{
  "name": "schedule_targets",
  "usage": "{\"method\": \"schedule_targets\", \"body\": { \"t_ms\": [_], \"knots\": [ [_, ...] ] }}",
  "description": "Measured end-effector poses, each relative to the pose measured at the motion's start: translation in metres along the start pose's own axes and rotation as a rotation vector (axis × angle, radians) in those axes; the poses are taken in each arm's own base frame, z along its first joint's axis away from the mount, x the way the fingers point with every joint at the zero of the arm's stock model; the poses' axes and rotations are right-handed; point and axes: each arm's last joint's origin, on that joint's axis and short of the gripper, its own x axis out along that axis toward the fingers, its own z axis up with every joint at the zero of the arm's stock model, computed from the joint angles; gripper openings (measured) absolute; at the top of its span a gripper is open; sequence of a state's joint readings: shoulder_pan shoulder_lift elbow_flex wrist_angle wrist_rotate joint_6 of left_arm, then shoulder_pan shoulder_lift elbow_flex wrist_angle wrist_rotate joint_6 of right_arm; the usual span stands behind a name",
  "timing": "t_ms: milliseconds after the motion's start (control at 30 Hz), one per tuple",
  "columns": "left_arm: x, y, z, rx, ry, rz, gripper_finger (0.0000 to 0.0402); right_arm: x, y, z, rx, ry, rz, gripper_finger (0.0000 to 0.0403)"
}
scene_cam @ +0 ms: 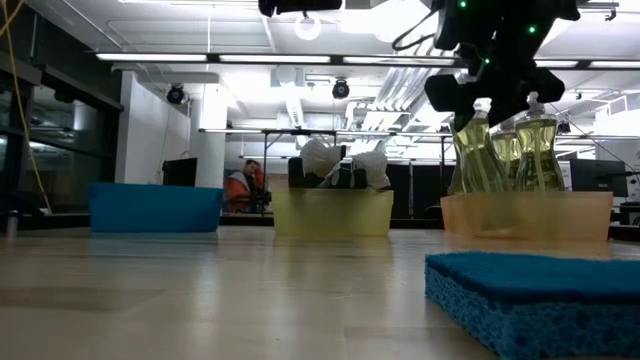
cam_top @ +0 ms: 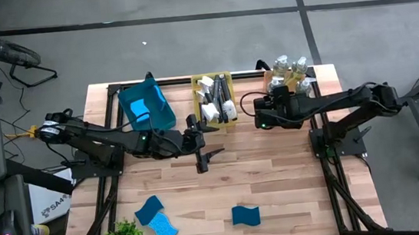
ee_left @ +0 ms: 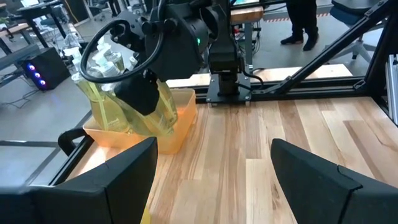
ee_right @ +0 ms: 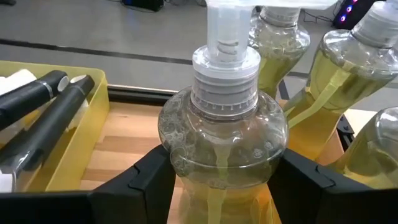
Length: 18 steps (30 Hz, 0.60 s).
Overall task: Pick & Place Kitchen Sink Supplies
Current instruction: Put the green dishwashing liquid dispenser into the orange bin
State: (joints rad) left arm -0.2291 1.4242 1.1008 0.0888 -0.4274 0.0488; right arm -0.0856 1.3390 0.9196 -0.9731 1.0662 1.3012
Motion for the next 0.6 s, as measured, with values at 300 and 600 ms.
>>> {"method": "schedule_targets", "body": {
  "t_ms": [300,600],
  "knots": [
    [0.0000,-0.0001,-0.0013,0.005,0.013,-0.001,0.0307,-0.0001,-0.0002,-0.0015,-0.003,0.046,0.012,0.0227],
    [0.0000,-0.0001,-0.0012,0.004,0.013,-0.001,0.0307,-0.0005,0.0000,-0.0022,0.030,0.092,0.025,0.0262]
  ]
}}
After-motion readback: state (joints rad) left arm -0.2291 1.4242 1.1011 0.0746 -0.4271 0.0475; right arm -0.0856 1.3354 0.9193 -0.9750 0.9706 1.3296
